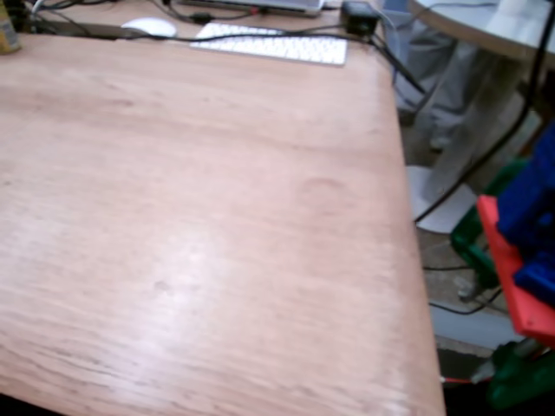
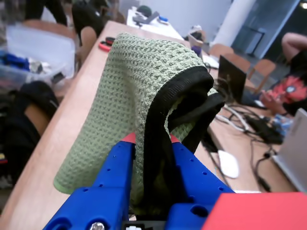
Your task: Clean the table
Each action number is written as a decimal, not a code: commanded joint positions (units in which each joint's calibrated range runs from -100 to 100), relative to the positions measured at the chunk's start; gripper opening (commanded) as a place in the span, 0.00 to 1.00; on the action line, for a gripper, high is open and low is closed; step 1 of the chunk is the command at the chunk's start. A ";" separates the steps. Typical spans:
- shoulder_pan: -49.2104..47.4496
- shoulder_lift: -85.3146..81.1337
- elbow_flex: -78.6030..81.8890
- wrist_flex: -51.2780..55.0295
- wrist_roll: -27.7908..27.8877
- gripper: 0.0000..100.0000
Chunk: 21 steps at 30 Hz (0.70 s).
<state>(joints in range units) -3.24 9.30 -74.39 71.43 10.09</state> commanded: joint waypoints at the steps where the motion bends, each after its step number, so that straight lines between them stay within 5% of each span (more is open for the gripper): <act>1: -3.02 18.66 -22.31 -0.08 -5.67 0.00; 10: -25.35 43.02 -25.61 6.98 -14.51 0.00; 14: -23.49 49.45 -25.61 16.17 -15.92 0.00; 21: -23.15 57.00 -25.61 16.91 -15.97 0.00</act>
<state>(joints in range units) -26.91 65.33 -96.84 89.48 -5.79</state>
